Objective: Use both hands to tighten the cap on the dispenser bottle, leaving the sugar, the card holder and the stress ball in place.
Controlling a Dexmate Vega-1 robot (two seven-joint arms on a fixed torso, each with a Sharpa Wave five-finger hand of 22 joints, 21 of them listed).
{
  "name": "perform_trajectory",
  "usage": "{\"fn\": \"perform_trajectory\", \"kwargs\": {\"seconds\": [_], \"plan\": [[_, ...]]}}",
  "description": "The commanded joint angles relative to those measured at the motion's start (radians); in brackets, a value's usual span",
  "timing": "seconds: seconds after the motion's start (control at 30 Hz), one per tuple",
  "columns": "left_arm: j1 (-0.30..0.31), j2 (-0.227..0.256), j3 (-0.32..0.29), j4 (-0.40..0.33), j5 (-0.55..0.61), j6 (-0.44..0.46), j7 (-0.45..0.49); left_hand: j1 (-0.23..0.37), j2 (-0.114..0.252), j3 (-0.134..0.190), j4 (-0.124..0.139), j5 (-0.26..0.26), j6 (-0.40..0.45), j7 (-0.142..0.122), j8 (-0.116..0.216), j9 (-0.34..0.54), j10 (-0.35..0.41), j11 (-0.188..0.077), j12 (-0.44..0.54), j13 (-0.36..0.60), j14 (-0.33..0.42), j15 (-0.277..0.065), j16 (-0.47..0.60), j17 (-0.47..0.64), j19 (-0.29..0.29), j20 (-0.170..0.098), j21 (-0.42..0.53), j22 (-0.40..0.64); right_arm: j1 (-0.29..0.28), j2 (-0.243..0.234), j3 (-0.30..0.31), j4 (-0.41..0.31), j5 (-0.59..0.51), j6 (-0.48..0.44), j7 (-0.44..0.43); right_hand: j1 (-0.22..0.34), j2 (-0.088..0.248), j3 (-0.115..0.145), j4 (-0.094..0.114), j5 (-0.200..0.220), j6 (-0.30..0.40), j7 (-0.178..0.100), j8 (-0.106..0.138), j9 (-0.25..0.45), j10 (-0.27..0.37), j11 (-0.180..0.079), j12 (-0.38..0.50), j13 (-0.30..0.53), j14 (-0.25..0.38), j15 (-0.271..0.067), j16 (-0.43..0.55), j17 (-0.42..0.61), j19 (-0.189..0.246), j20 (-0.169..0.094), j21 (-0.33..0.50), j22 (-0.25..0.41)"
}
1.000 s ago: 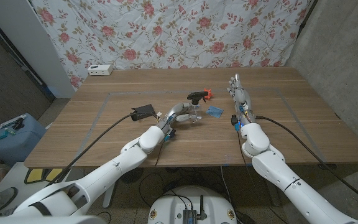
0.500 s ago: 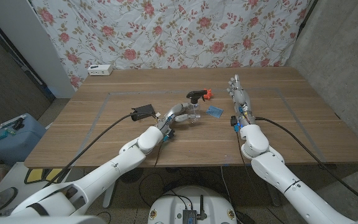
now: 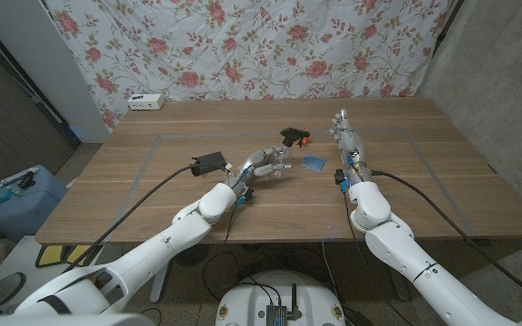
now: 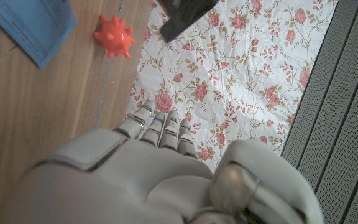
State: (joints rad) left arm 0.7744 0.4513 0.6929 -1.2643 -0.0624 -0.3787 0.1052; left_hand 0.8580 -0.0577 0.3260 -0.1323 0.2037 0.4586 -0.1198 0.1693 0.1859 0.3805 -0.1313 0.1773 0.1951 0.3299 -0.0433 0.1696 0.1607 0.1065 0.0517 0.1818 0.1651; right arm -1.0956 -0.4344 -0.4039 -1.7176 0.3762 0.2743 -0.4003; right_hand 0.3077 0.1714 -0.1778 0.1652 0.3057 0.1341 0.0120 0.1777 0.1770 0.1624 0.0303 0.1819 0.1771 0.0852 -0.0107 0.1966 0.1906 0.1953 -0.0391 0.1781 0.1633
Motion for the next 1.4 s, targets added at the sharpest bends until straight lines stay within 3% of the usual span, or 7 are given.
{"fn": "perform_trajectory", "kwargs": {"seconds": [0.03,0.33,0.5,0.73,1.2,1.4], "plan": [[-0.007,-0.004,-0.001,0.013,-0.009,-0.008,-0.015,-0.001,-0.009,-0.005,0.001,0.008,-0.017,-0.001,0.001,-0.001,-0.013,0.002,0.002,-0.001,-0.015,-0.091,-0.002,0.005,-0.006,-0.002,0.001,0.006,0.004,0.002,-0.003,0.005,-0.004,-0.004,-0.001,-0.006,0.002,0.004,-0.004,0.004,0.001,-0.010,0.006,-0.001,-0.005,0.001,0.001,0.001,-0.004,0.002,-0.003,0.002,-0.008,-0.045,0.003,0.002],[-0.014,-0.009,-0.001,0.026,-0.028,-0.013,-0.037,-0.050,-0.012,-0.046,0.020,0.026,-0.130,-0.015,0.000,-0.005,-0.130,0.013,0.001,-0.009,-0.140,-0.063,-0.002,0.006,-0.054,-0.001,0.000,0.006,0.007,0.004,-0.004,0.012,-0.004,-0.003,-0.001,-0.008,0.002,0.007,-0.006,0.006,0.001,-0.013,0.007,-0.001,-0.006,0.002,0.002,0.001,-0.004,0.003,-0.002,0.002,-0.011,-0.042,0.003,0.002],[-0.020,-0.008,-0.003,0.030,-0.046,-0.011,-0.058,-0.085,-0.013,-0.072,0.033,0.038,-0.196,-0.011,0.001,-0.007,-0.204,0.026,0.001,-0.011,-0.226,-0.042,-0.005,0.006,-0.104,-0.005,-0.005,0.006,0.010,0.004,-0.005,0.018,-0.004,0.004,0.005,-0.009,0.001,0.010,-0.007,0.007,-0.001,-0.017,0.006,-0.001,-0.010,-0.002,0.001,0.001,-0.011,0.001,-0.005,0.001,-0.012,-0.042,0.003,0.002],[-0.023,-0.006,-0.013,0.026,-0.064,-0.008,-0.067,-0.135,-0.012,-0.101,0.054,0.047,-0.253,-0.004,0.000,-0.008,-0.261,0.030,0.002,-0.012,-0.291,-0.026,-0.003,0.007,-0.148,-0.010,-0.005,0.007,0.015,-0.002,-0.003,0.031,0.008,0.021,0.033,-0.012,0.000,0.013,-0.008,0.009,-0.007,-0.025,0.004,-0.001,-0.020,0.001,-0.002,0.001,-0.023,-0.004,-0.008,0.001,-0.017,-0.038,0.003,0.002],[-0.002,0.011,-0.043,-0.057,-0.090,0.037,-0.046,-0.209,0.003,-0.136,0.089,0.053,-0.321,0.010,0.001,-0.009,-0.331,0.046,0.002,-0.013,-0.373,0.000,-0.004,0.008,-0.213,-0.016,-0.007,0.008,0.039,-0.020,0.005,0.067,0.040,0.046,0.094,-0.020,-0.005,0.016,-0.009,0.012,-0.026,-0.034,0.000,-0.001,-0.043,-0.019,-0.005,0.001,-0.042,-0.006,-0.011,0.001,-0.027,-0.037,0.002,0.002],[0.018,0.010,-0.054,-0.104,-0.084,0.054,-0.004,-0.223,0.013,-0.139,0.098,0.053,-0.324,0.018,0.004,-0.009,-0.339,0.051,0.004,-0.013,-0.378,0.002,0.000,0.009,-0.212,-0.012,-0.002,0.009,0.057,-0.035,0.009,0.087,0.056,0.051,0.131,-0.022,-0.006,0.018,-0.009,0.013,-0.030,-0.039,0.000,-0.001,-0.050,-0.023,-0.006,0.001,-0.052,-0.014,-0.013,0.001,-0.029,-0.037,0.002,0.002]]}}
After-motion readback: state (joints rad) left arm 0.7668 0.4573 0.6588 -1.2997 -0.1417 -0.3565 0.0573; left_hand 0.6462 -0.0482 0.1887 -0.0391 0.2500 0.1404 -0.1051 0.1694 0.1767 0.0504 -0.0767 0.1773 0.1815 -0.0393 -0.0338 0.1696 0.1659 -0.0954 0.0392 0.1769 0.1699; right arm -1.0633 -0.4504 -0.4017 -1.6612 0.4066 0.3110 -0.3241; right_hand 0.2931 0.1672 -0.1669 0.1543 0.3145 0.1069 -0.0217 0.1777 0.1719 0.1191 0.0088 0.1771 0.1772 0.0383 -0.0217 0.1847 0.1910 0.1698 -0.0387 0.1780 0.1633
